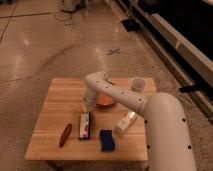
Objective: Push the eraser across the table
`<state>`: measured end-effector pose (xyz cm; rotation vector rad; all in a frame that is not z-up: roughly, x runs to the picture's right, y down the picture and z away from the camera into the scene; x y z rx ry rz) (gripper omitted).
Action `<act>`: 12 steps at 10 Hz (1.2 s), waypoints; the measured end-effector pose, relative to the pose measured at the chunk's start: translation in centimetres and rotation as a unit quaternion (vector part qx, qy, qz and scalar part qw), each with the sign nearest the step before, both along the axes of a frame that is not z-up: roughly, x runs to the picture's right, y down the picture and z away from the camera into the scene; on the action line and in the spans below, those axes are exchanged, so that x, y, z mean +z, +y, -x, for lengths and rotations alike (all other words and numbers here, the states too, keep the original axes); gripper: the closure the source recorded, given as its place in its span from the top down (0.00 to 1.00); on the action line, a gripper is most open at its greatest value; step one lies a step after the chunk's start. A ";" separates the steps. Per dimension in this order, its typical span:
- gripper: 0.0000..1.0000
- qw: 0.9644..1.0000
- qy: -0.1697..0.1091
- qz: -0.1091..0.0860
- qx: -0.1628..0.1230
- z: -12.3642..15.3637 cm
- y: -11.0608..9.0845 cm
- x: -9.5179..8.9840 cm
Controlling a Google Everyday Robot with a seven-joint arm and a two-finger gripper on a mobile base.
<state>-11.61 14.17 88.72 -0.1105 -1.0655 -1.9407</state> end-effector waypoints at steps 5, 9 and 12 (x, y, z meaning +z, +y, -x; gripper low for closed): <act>0.00 0.999 -0.005 0.043 -0.027 -1.1 3.0 -2.7; 0.00 0.997 -0.024 0.057 -0.035 -1.4 3.1 -4.1; 0.15 0.997 -0.025 0.057 -0.036 -1.3 3.2 -4.1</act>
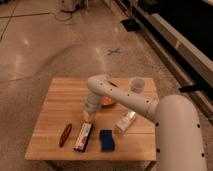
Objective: Push the eraser across the table
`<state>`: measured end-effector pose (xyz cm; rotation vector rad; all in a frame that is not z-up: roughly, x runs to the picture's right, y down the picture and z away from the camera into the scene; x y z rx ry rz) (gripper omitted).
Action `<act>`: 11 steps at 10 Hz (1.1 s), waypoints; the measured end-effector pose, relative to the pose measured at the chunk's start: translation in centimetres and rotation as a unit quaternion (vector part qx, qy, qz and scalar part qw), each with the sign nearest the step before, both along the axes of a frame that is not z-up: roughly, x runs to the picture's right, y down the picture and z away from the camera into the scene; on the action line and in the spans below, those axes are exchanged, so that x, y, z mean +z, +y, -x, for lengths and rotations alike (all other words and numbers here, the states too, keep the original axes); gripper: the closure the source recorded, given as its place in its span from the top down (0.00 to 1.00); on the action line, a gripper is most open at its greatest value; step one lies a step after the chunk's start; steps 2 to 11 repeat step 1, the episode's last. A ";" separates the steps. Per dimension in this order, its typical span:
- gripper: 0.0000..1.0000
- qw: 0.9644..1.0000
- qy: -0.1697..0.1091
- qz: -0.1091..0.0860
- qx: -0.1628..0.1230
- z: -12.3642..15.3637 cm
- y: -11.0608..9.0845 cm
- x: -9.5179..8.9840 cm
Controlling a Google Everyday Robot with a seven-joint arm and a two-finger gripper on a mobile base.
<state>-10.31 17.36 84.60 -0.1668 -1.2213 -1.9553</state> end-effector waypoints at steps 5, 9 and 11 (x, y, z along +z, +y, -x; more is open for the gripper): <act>0.25 1.000 0.000 0.000 0.000 -0.1 0.0 0.0; 0.25 1.000 0.000 0.000 0.000 -0.1 0.0 0.0; 0.25 1.000 0.000 0.000 0.000 -0.1 0.0 0.0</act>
